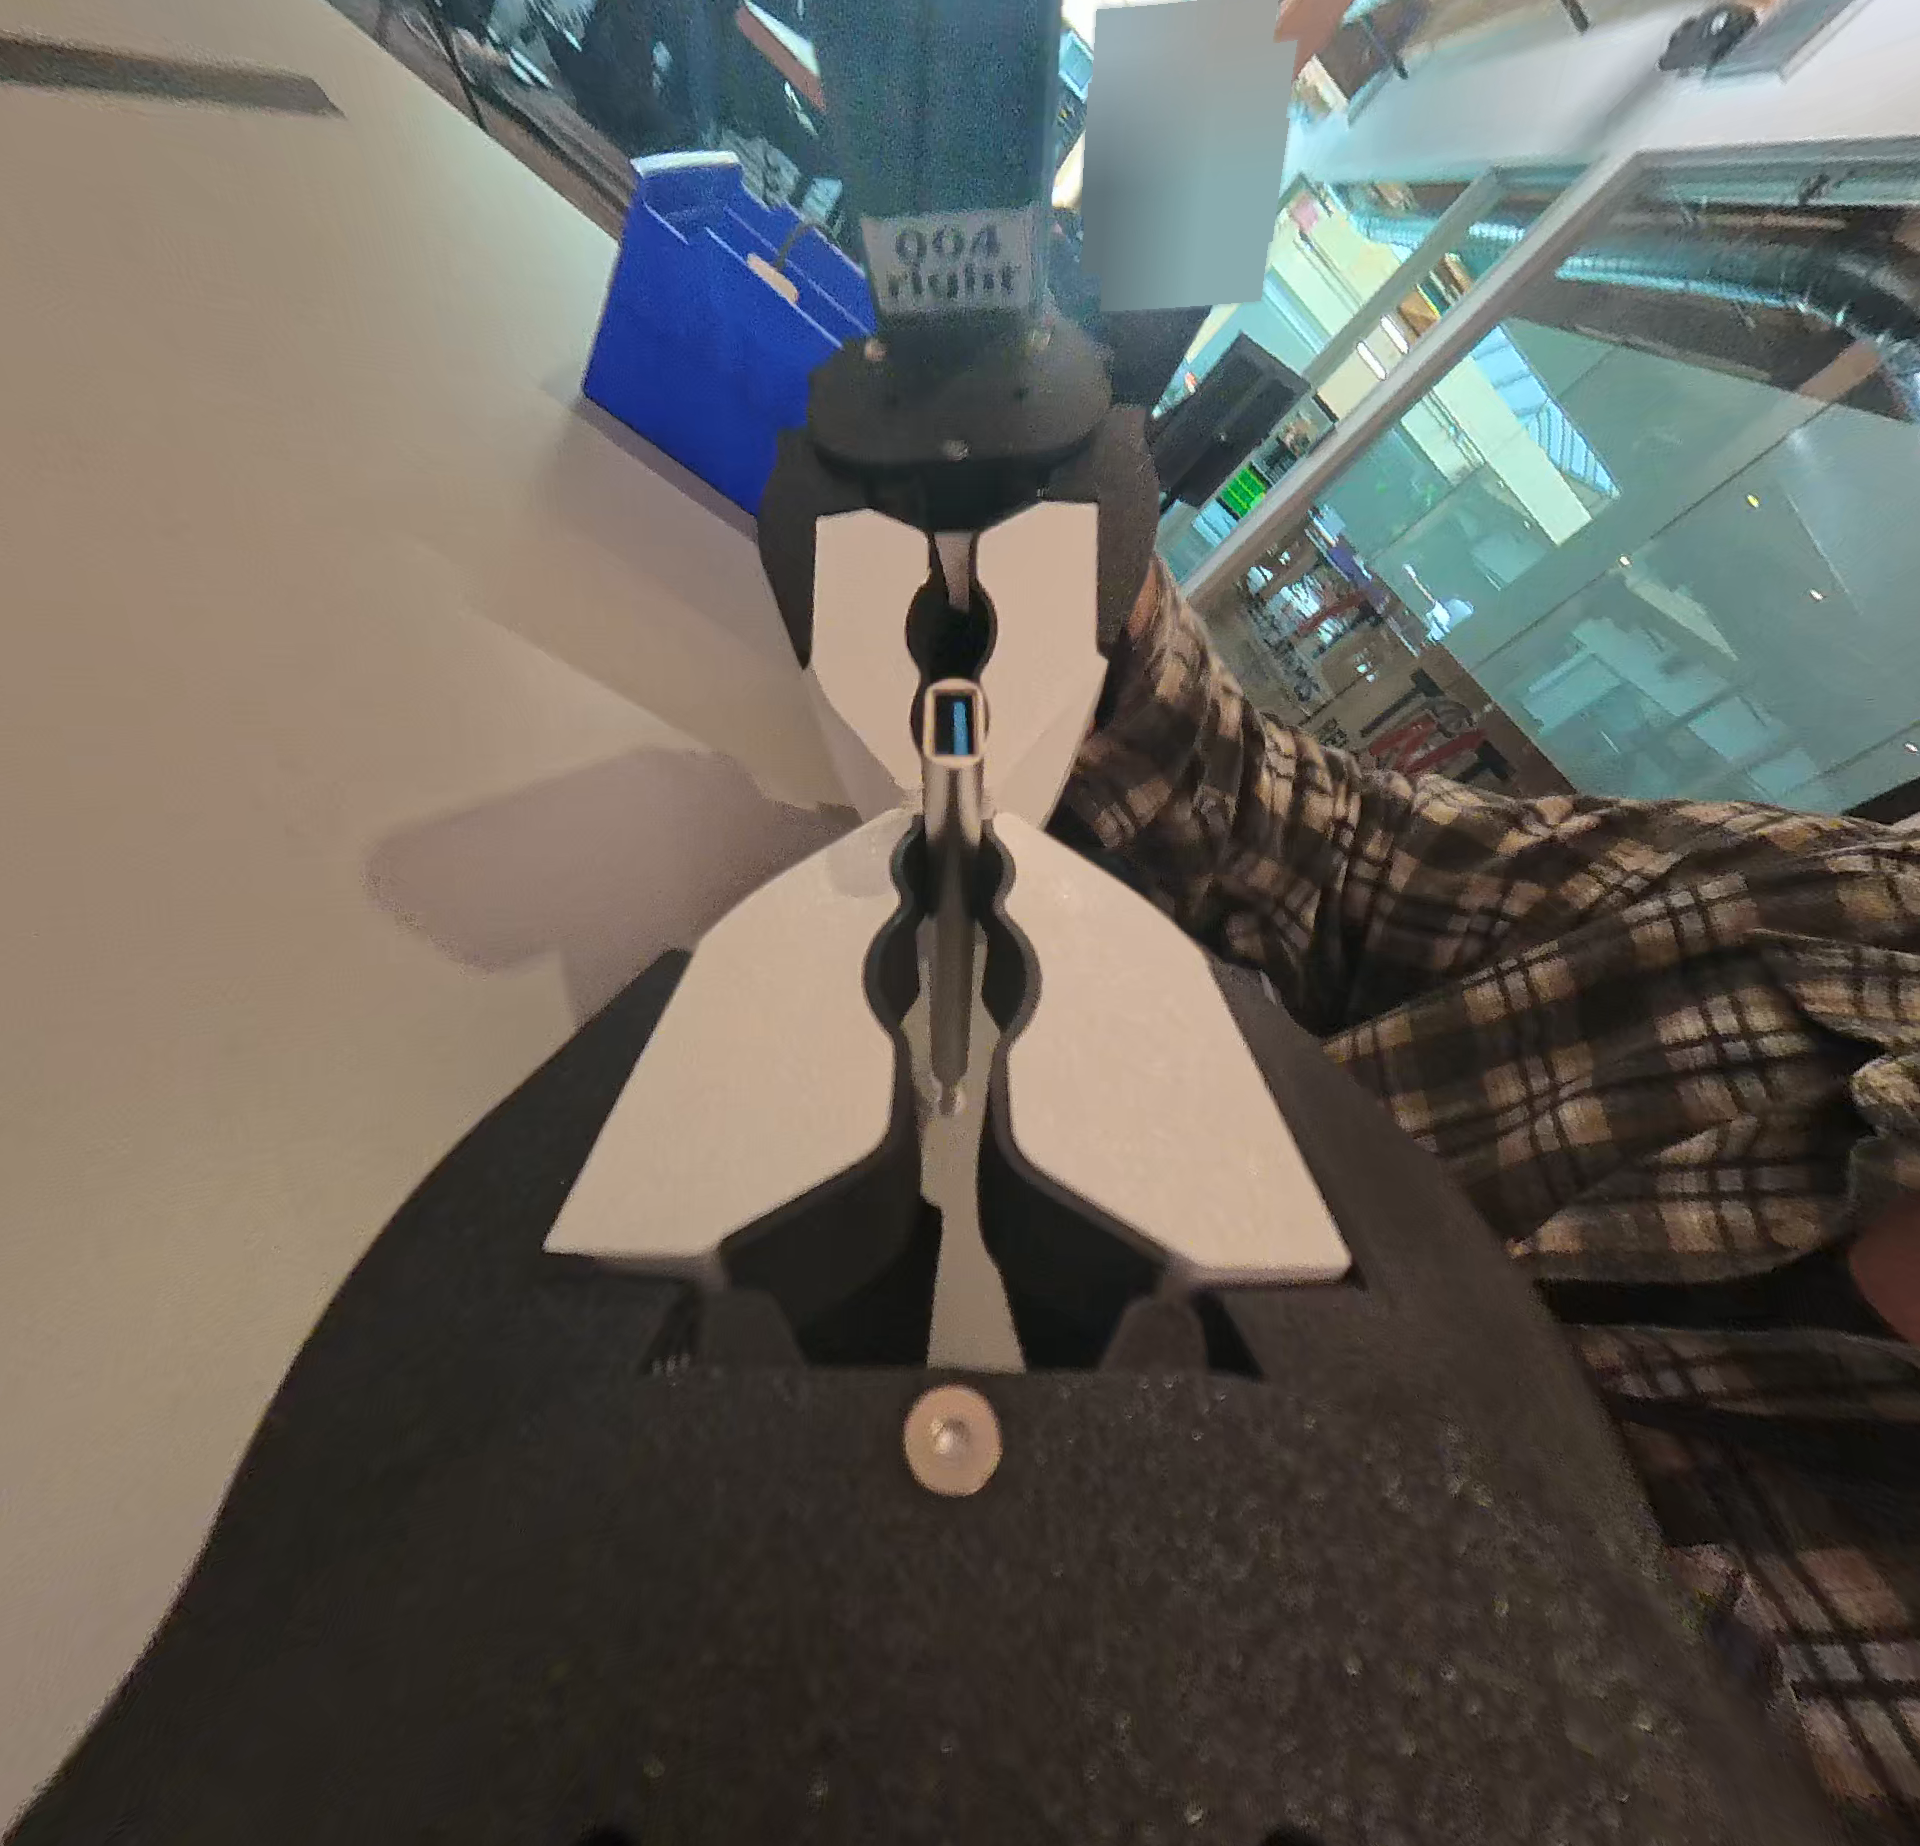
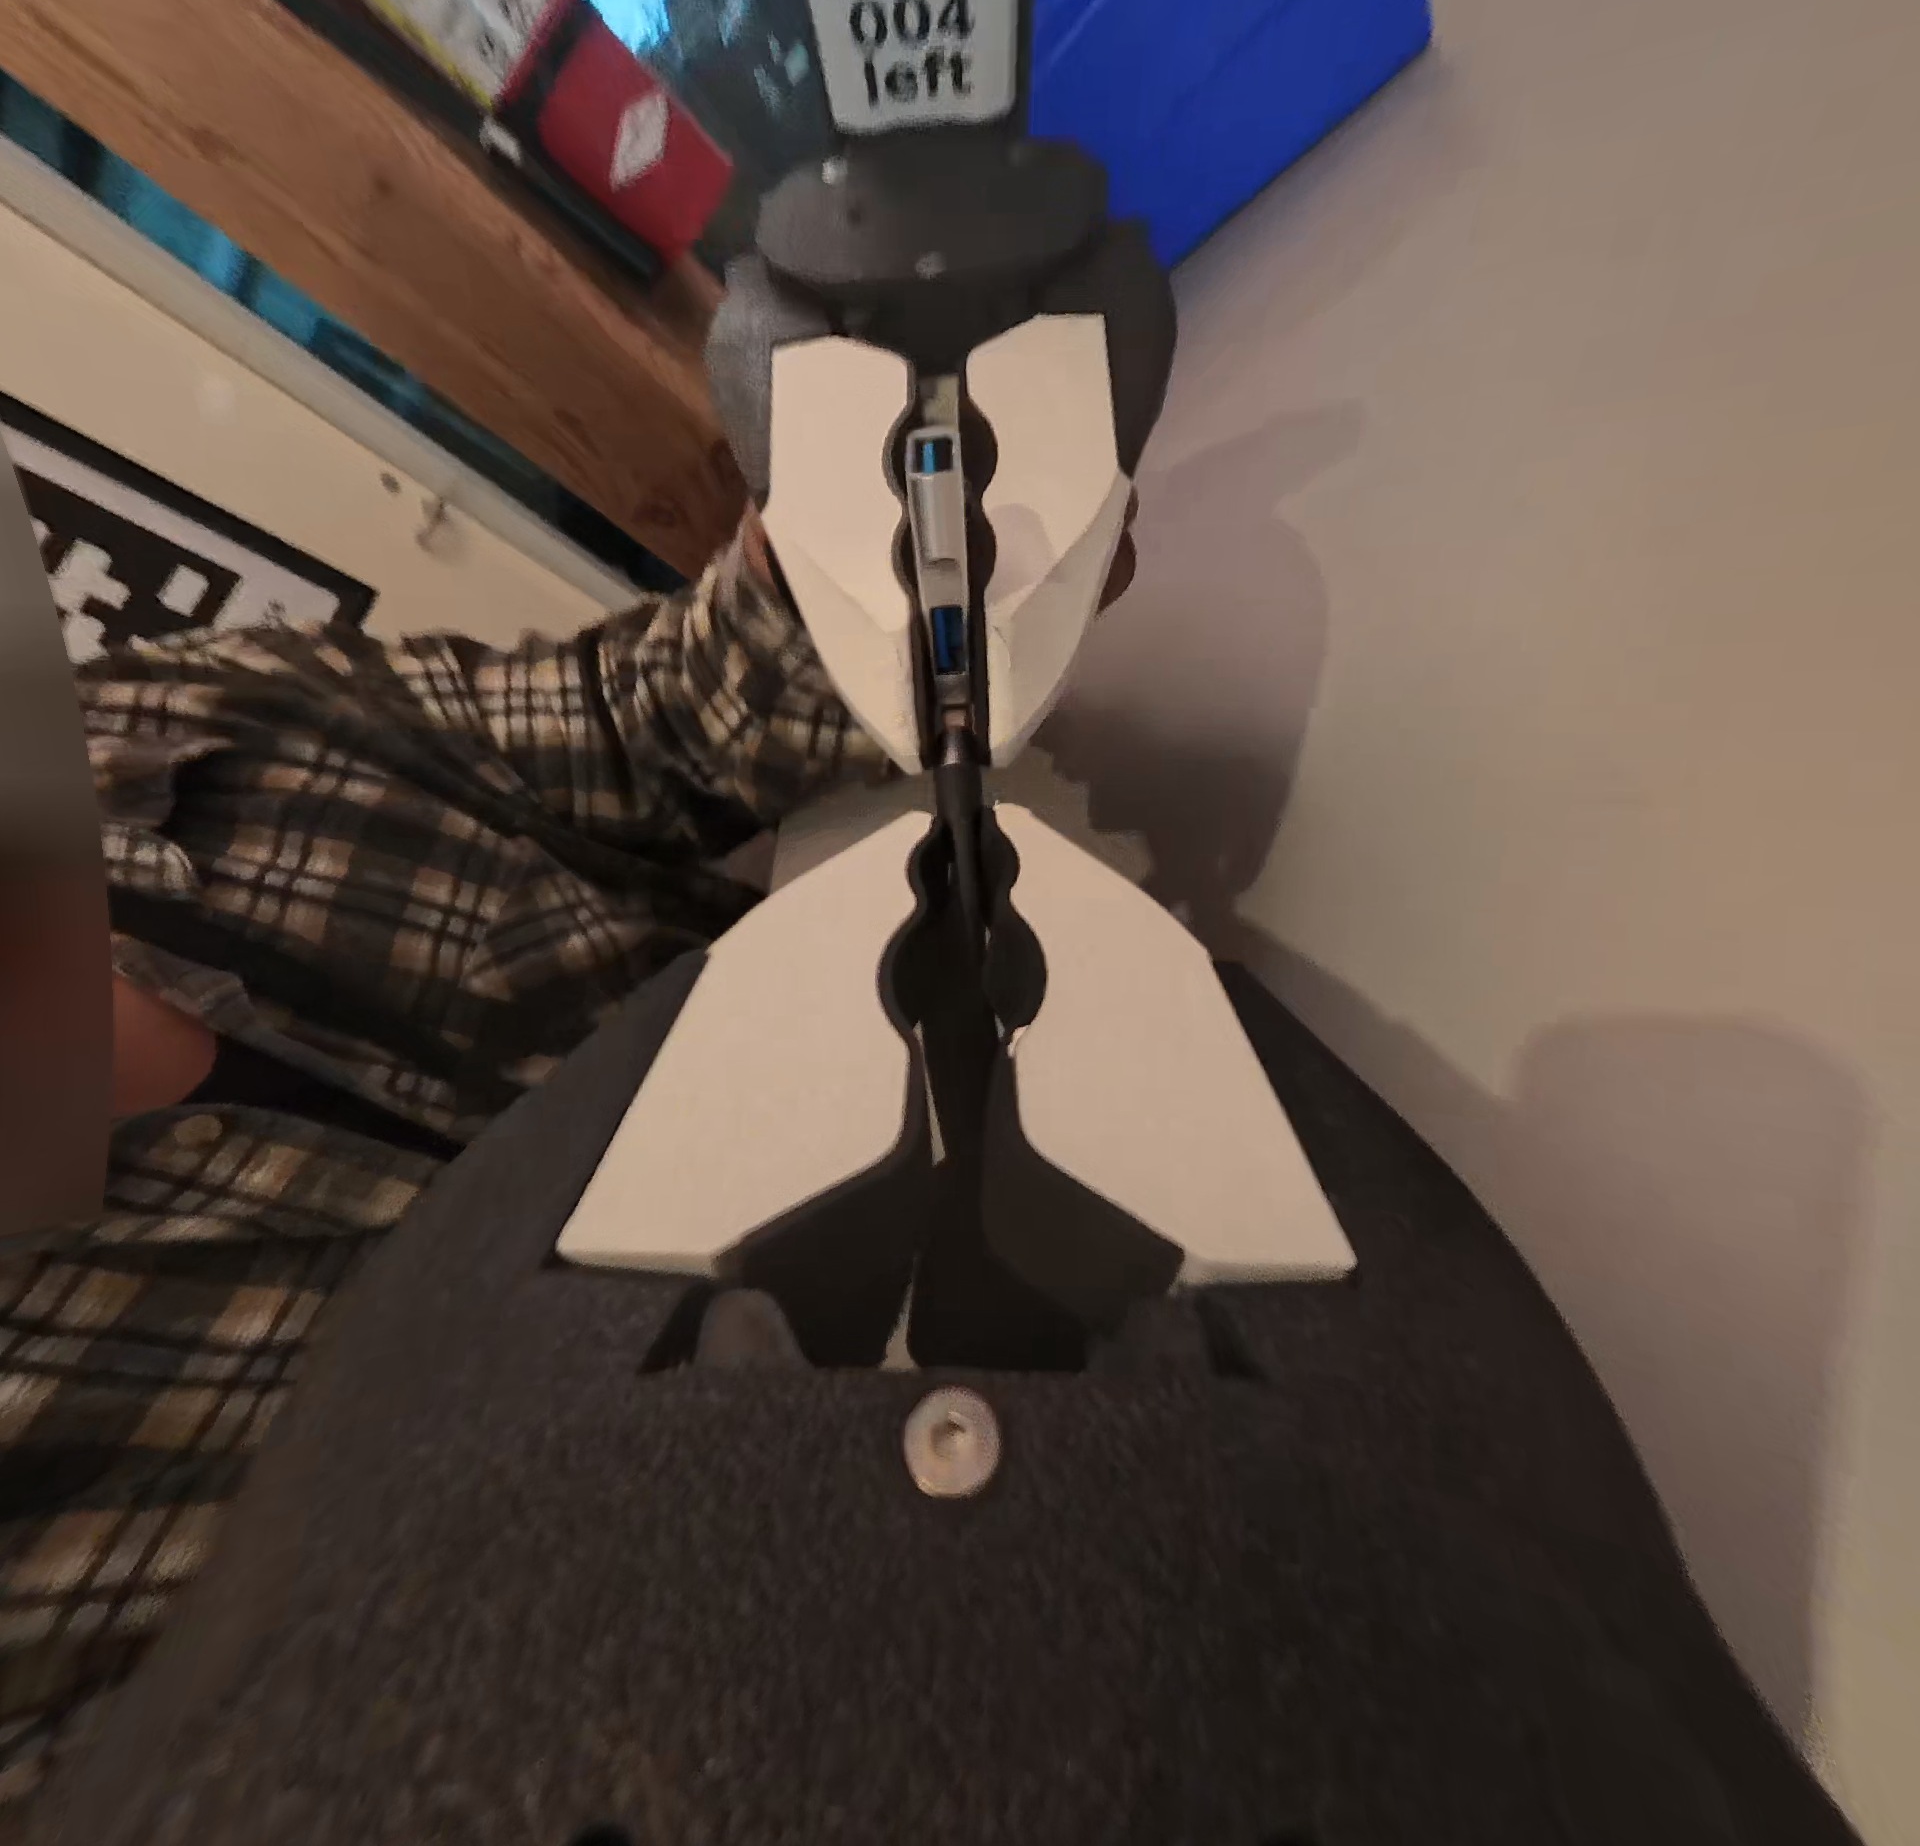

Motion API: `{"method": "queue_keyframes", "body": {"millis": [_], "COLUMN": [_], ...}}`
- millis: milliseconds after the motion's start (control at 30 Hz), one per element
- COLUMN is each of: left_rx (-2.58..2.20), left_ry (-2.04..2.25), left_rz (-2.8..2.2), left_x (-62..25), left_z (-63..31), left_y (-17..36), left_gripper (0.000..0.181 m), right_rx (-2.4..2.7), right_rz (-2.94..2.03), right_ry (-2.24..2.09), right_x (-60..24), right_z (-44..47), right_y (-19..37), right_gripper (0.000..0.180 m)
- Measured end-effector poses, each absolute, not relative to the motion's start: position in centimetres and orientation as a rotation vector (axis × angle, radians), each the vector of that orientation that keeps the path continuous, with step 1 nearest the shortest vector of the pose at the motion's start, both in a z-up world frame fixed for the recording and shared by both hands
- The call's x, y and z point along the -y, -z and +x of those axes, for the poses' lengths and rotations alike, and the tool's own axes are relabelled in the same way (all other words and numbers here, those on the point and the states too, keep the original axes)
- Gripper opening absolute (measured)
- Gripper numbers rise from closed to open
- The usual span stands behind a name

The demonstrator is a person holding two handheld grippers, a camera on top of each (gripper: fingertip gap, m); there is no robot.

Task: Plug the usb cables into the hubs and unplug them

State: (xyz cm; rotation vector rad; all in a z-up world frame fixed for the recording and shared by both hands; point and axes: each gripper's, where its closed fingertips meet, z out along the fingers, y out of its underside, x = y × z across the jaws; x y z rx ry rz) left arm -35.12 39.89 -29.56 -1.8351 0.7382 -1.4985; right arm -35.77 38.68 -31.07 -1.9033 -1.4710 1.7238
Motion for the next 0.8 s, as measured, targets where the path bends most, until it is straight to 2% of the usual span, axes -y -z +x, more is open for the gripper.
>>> {"method": "queue_keyframes", "body": {"millis": [200,633,800], "left_rx": [-0.796,-0.737,-0.747], "left_ry": [1.612,1.735,1.674], "left_rz": [-1.846,-1.728,-1.769], "left_x": [-39.0,-39.1,-39.2], "left_z": [-34.2,-34.2,-33.7], "left_y": [29.5,29.6,30.1], "left_gripper": [0.008,0.02,0.007], "right_rx": [1.705,1.49,1.456], "right_rz": [-1.929,-1.878,-1.861], "right_ry": [-1.569,-1.644,-1.681], "right_x": [-37.9,-39.7,-39.8], "right_z": [-34.2,-34.5,-34.8], "right_y": [30.9,30.1,29.7], "right_gripper": [0.005,0.005,0.005]}}
